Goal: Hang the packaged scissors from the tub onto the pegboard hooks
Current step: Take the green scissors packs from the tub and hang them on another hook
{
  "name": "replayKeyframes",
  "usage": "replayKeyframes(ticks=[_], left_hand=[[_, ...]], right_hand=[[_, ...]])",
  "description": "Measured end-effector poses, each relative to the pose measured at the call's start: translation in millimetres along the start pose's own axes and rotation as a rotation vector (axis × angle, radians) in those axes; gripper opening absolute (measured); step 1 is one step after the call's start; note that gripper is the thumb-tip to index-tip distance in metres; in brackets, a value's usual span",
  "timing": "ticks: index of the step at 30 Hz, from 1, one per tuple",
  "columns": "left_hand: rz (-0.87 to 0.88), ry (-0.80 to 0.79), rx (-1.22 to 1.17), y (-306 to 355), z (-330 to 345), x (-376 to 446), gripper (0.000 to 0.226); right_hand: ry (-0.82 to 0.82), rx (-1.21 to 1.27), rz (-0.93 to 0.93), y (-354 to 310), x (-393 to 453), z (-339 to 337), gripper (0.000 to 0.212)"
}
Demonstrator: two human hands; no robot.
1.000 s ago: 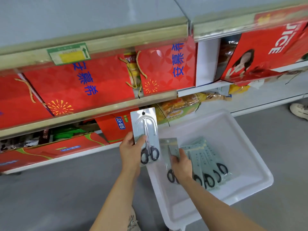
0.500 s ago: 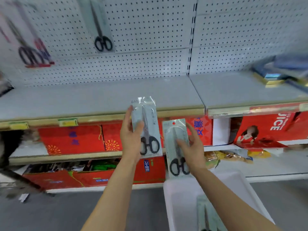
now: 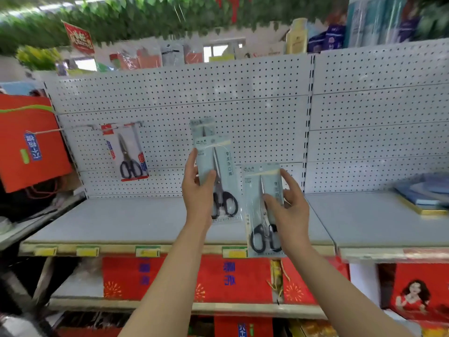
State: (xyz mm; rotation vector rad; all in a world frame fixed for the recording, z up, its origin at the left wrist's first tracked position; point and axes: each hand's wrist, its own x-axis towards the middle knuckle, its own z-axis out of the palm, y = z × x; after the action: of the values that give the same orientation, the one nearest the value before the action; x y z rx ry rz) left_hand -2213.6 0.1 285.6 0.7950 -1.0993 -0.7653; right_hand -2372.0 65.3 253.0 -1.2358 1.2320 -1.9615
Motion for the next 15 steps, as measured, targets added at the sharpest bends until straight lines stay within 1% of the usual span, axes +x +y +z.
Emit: replayKeyframes(ticks=[6,12,15], left_hand=[[0.010,-0.016,0.007,14,-6,70,0.062],[-0.051,-0.055,0.055,-7,-4,126,0.062],[-0.075,-0.070,0.040,-23,0,145,0.061]], right_hand=[[-0.014,0.023,-0.041,-23,27,49,0.063],[-0.028,-0.005,-0.067,-16,49,85,0.062],[-0.030,-0.023,-0.058,-7,59,99,0.062]])
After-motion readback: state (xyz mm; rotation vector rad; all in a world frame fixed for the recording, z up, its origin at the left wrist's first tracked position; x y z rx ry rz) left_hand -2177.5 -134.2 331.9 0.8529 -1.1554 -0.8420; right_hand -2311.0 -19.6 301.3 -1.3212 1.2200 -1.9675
